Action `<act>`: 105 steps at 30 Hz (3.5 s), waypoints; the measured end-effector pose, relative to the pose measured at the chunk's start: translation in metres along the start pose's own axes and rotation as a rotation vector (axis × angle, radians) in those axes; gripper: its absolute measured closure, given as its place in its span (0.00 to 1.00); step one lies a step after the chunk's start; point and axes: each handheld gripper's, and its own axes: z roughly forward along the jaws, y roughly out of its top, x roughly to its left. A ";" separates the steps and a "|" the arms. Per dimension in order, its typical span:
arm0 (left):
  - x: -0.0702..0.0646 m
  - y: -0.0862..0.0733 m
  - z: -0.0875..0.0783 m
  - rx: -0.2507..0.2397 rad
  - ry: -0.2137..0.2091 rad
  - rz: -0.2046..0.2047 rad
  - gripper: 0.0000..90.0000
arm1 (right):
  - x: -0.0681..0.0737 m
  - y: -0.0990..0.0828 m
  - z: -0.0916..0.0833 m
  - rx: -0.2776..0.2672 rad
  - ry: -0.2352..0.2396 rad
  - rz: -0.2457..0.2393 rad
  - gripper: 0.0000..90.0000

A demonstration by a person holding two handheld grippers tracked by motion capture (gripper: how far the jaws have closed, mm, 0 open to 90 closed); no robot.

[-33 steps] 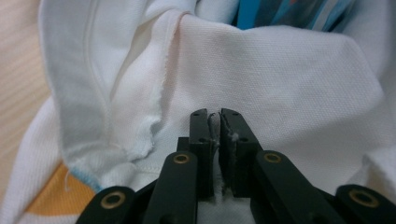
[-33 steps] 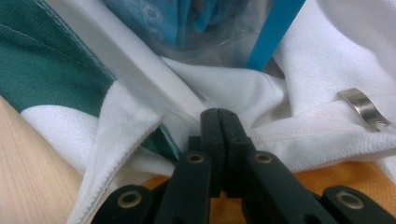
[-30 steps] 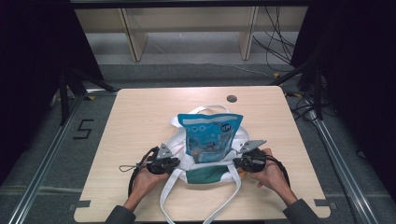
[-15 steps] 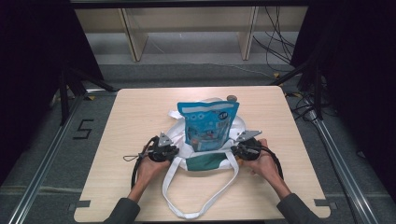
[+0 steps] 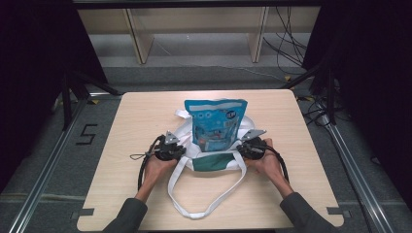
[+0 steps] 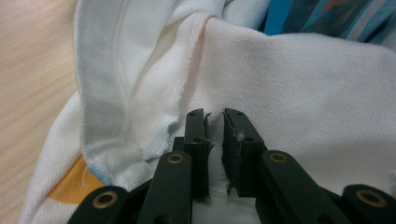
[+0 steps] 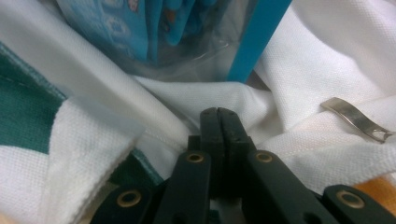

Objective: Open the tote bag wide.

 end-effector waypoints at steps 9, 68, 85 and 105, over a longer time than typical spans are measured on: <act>0.002 0.006 -0.016 -0.031 -0.037 -0.041 0.70 | -0.007 0.005 -0.033 -0.115 0.057 0.077 0.84; -0.041 -0.037 -0.099 -0.104 -0.080 -0.065 0.38 | -0.006 -0.024 -0.092 -0.211 0.004 0.154 0.43; -0.049 -0.068 -0.107 -0.140 -0.090 -0.153 0.23 | 0.006 -0.033 -0.103 -0.196 0.012 0.120 0.42; -0.062 -0.080 -0.117 -0.132 -0.098 -0.125 0.21 | 0.029 -0.061 -0.111 -0.163 0.036 0.139 0.36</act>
